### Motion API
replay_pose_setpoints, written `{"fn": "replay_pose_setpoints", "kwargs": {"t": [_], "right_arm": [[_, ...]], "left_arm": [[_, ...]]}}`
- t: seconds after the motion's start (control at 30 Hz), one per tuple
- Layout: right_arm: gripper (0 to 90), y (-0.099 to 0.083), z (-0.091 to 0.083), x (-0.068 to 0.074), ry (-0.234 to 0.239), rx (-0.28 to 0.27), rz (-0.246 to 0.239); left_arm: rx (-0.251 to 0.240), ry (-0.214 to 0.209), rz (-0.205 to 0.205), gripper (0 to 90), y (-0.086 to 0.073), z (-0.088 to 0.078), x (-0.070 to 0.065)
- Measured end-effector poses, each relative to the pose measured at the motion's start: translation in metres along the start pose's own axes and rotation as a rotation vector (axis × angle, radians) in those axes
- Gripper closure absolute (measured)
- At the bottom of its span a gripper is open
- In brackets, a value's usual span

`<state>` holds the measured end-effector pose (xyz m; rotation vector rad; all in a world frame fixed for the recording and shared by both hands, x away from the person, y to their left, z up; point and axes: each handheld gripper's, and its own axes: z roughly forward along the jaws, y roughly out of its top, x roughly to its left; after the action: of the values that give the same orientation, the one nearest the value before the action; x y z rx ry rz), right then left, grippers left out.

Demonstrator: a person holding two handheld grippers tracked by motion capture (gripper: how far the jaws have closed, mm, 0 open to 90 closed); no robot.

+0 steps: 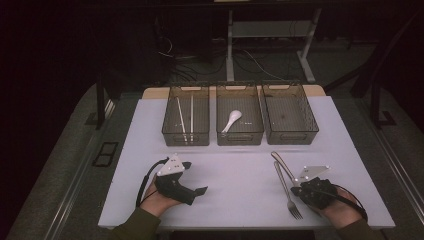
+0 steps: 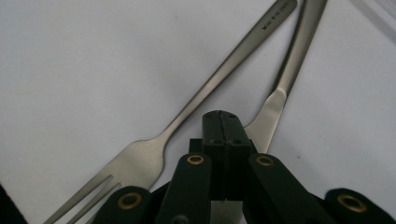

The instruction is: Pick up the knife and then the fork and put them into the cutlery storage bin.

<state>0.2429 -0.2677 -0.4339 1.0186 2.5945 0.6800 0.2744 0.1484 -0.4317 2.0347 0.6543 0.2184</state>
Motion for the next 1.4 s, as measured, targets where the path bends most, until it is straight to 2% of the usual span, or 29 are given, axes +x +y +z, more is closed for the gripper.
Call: {"fn": "replay_pose_setpoints", "kwargs": {"t": [0.17, 0.23, 0.53, 0.67, 0.73, 0.83, 1.03, 1.13, 1.4], "right_arm": [[90.0, -0.002, -0.001, -0.004, -0.019, 0.006, 0.011], [90.0, -0.002, -0.001, -0.007, -0.043, 0.015, 0.012], [90.0, -0.008, -0.002, -0.026, -0.089, 0.029, 0.054], [90.0, -0.010, -0.003, -0.033, -0.057, 0.021, 0.081], [89.7, -0.011, -0.005, -0.037, -0.022, 0.002, 0.106], [75.8, -0.009, -0.012, -0.045, 0.011, -0.019, 0.121], [60.1, 0.002, -0.021, -0.057, 0.037, -0.021, 0.134], [54.0, 0.010, -0.020, -0.062, 0.036, -0.008, 0.133], [48.6, 0.035, -0.009, -0.070, 0.032, 0.046, 0.116]], "left_arm": [[0.000, -0.001, -0.001, 0.0, 0.000, 0.000, 0.000], [0.000, 0.000, 0.001, 0.0, 0.000, 0.000, 0.000], [0.000, -0.001, 0.002, 0.0, 0.000, 0.000, 0.000], [0.002, -0.003, 0.001, 0.0, 0.000, 0.001, 0.000], [0.002, -0.004, 0.002, 0.0, 0.000, 0.001, 0.000], [0.000, -0.003, 0.001, 0.0, 0.000, 0.000, 0.000], [-0.004, -0.002, 0.003, 0.0, 0.000, -0.001, 0.001], [-0.001, -0.008, 0.004, 0.0, 0.000, 0.000, 0.001], [-0.002, -0.013, 0.002, 0.0, 0.000, 0.001, 0.000]]}}
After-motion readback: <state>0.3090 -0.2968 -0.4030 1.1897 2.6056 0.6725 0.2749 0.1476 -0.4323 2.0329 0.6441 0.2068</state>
